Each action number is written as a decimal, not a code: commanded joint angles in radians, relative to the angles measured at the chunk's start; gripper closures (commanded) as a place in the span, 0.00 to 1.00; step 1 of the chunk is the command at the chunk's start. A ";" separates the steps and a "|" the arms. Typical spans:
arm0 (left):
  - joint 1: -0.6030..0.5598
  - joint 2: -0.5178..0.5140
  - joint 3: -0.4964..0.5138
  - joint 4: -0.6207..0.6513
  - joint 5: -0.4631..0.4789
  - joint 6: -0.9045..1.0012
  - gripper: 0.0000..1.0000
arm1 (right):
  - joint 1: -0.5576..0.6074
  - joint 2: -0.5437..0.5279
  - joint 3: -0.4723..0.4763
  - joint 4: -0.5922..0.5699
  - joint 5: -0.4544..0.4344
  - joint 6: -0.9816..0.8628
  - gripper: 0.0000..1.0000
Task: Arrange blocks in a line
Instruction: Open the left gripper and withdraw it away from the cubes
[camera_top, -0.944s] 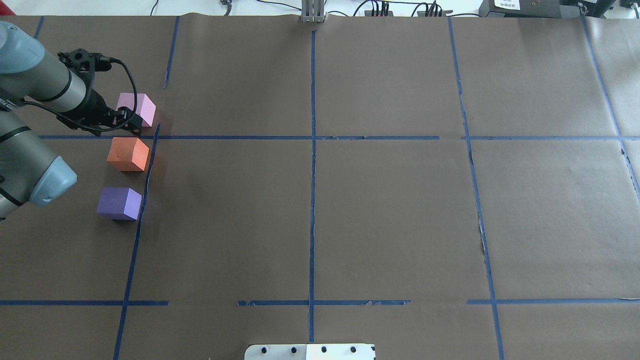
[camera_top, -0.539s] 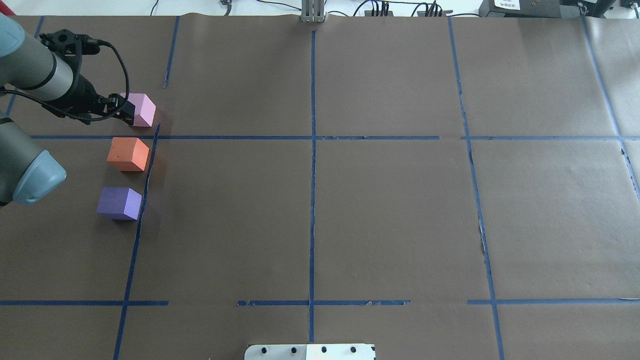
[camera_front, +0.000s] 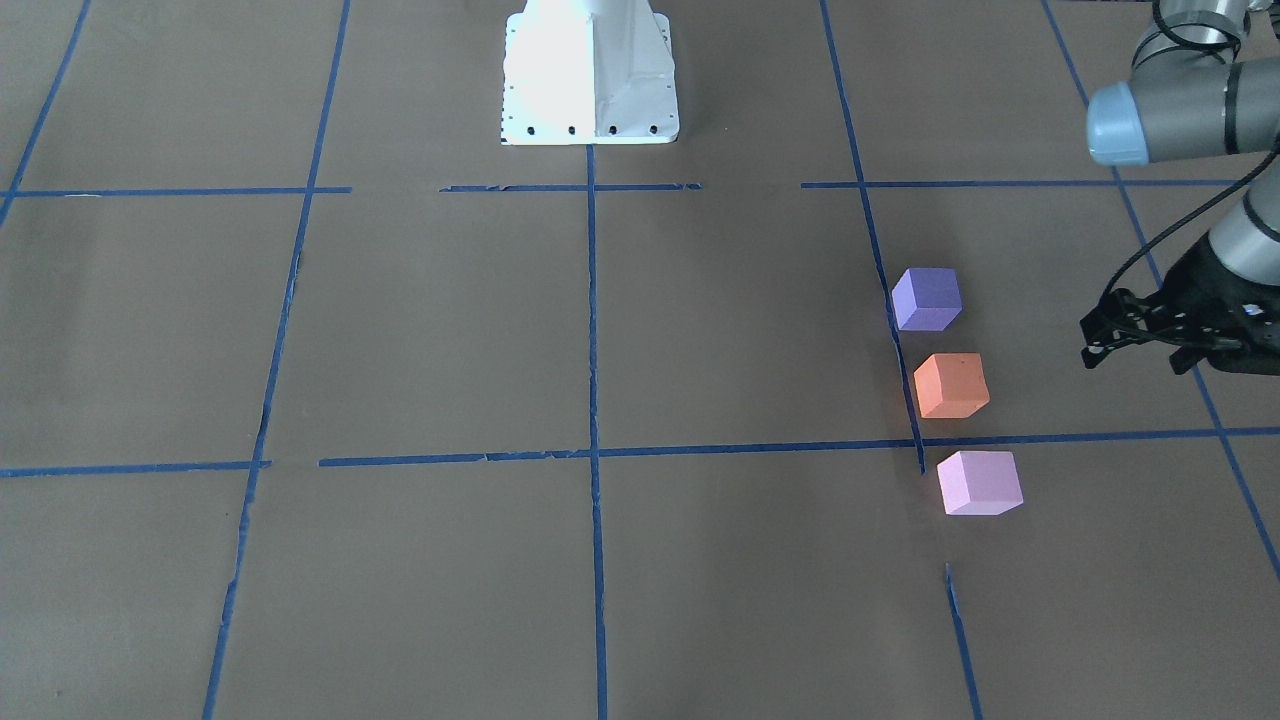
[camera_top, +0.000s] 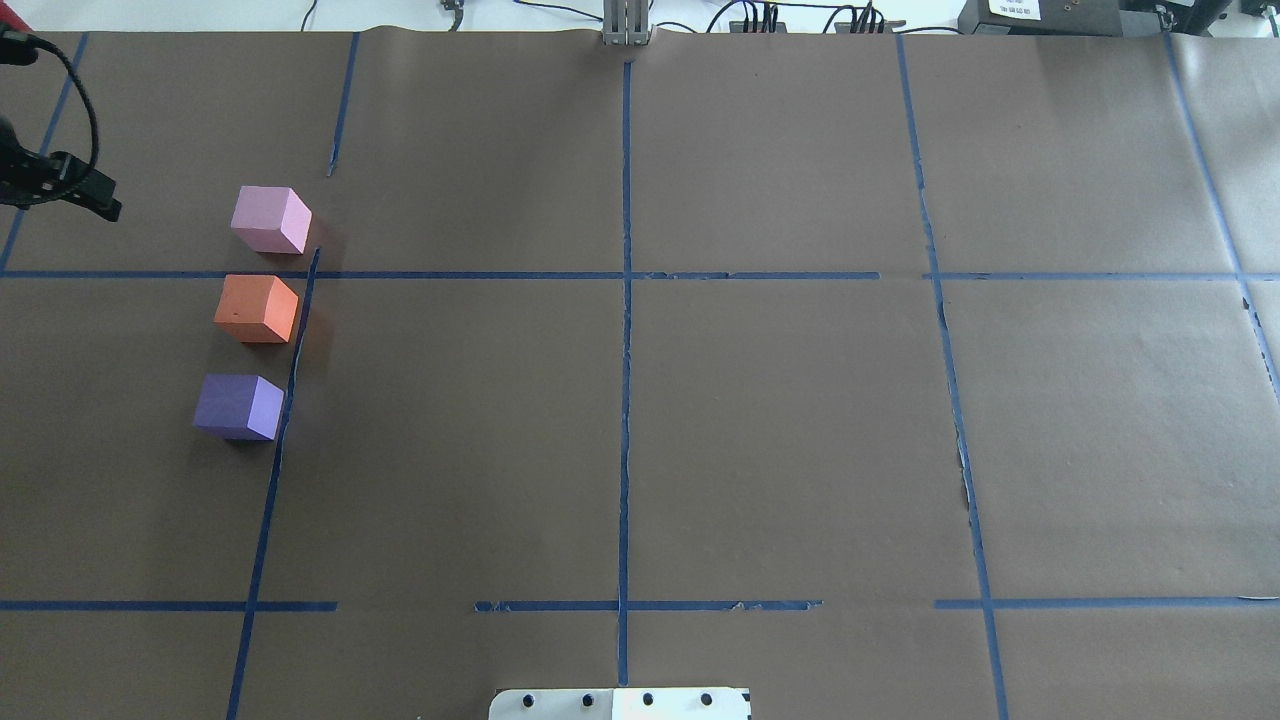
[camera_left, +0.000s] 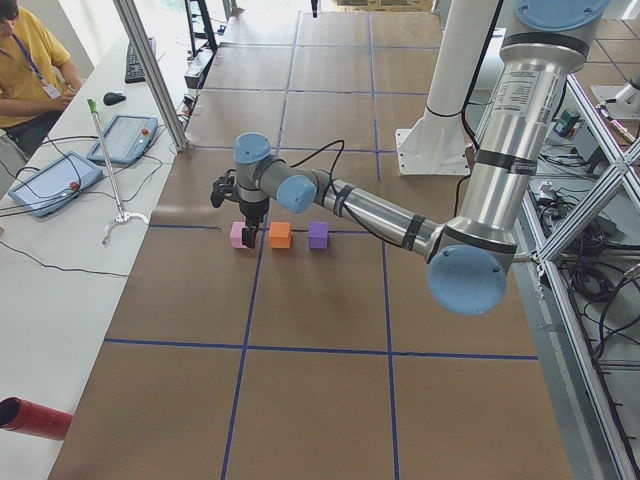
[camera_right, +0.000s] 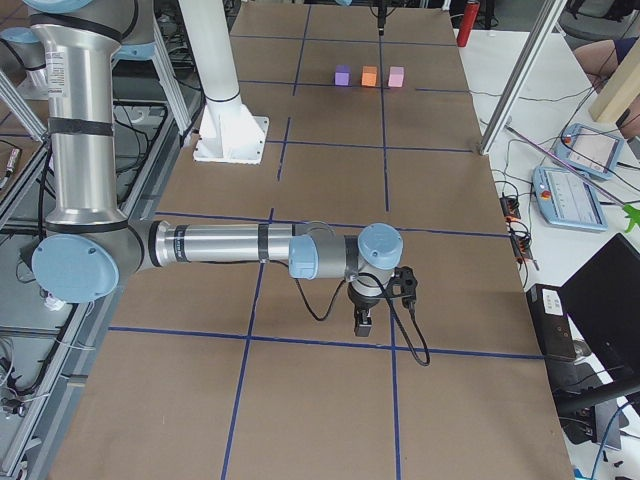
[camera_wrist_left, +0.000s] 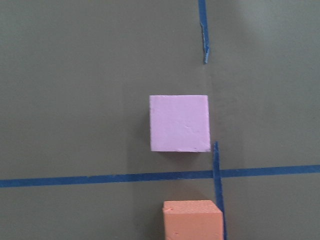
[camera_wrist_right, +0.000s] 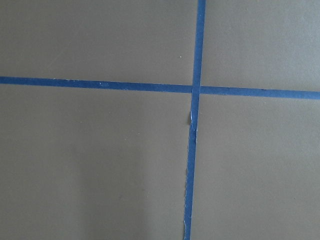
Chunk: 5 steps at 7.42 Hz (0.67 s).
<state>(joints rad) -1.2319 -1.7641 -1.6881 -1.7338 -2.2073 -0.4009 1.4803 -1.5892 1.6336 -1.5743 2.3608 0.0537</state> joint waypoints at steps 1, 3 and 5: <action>-0.181 0.037 0.111 0.008 -0.073 0.300 0.00 | 0.000 0.000 0.000 -0.001 0.000 0.000 0.00; -0.269 0.096 0.165 0.005 -0.109 0.492 0.00 | 0.000 0.000 0.000 0.000 0.000 0.000 0.00; -0.319 0.104 0.192 0.010 -0.103 0.527 0.01 | 0.000 0.000 0.000 0.000 0.000 0.000 0.00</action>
<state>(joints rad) -1.5196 -1.6691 -1.5157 -1.7261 -2.3100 0.0914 1.4803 -1.5892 1.6337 -1.5745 2.3608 0.0537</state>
